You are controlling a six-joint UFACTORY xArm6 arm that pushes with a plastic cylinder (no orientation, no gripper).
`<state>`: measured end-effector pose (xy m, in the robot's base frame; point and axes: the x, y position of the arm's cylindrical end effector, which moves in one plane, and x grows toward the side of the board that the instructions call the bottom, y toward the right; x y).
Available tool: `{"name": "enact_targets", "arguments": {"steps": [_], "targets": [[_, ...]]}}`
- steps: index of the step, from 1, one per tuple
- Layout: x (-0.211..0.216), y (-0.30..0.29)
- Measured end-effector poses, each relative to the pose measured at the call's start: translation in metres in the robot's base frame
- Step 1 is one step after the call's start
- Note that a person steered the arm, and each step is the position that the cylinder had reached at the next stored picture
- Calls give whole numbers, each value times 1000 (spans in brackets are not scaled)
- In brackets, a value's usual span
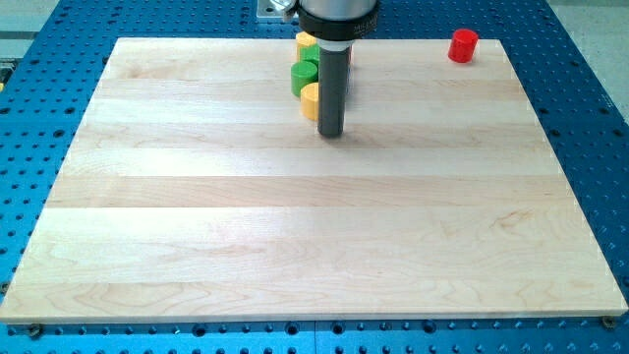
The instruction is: Move the green star towards the right center of the board
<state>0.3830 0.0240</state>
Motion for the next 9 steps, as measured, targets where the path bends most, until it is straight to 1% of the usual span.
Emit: {"name": "enact_targets", "arguments": {"steps": [4, 5, 6, 7, 8, 9], "targets": [[6, 1], [28, -10], [37, -66], [20, -128], [-66, -148], [-139, -148]]}}
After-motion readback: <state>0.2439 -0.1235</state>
